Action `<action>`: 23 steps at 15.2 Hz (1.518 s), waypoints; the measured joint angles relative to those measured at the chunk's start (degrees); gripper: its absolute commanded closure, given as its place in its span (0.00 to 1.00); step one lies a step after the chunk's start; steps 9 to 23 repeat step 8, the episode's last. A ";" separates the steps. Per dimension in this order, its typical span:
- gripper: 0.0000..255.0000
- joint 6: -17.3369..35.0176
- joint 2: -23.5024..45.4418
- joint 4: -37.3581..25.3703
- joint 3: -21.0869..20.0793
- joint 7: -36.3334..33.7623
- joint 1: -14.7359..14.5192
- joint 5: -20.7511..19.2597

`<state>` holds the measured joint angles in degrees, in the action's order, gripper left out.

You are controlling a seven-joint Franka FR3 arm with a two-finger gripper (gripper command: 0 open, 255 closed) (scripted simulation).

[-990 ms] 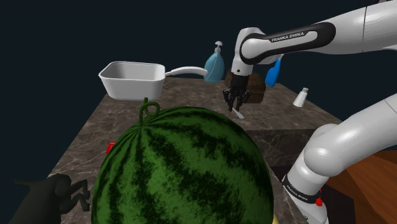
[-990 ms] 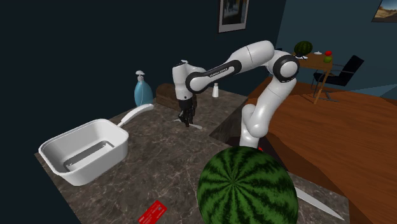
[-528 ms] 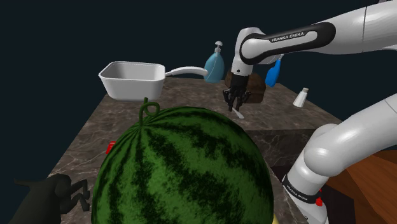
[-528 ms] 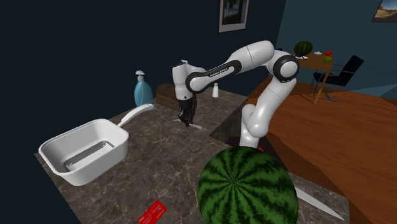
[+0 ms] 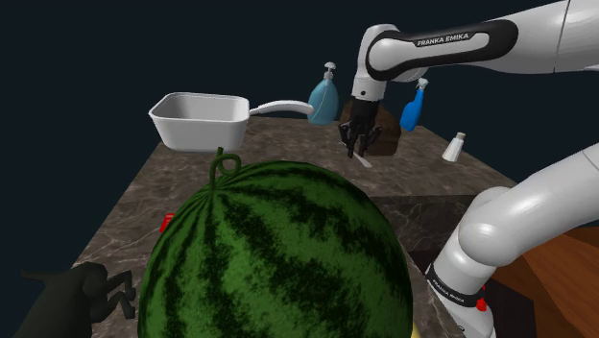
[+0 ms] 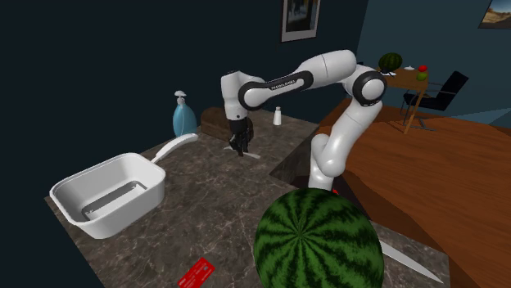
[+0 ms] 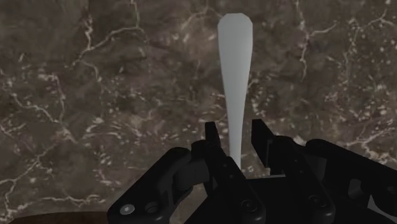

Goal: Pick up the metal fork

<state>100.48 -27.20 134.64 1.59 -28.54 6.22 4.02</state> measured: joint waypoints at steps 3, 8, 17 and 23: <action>1.00 -2.19 -0.41 -1.80 -0.11 -0.31 -0.07 0.04; 1.00 -5.90 -0.31 -5.61 0.03 -0.42 -0.02 -0.07; 1.00 -5.90 -0.31 -5.61 0.03 -0.42 -0.02 -0.07; 1.00 -5.90 -0.31 -5.61 0.03 -0.42 -0.02 -0.07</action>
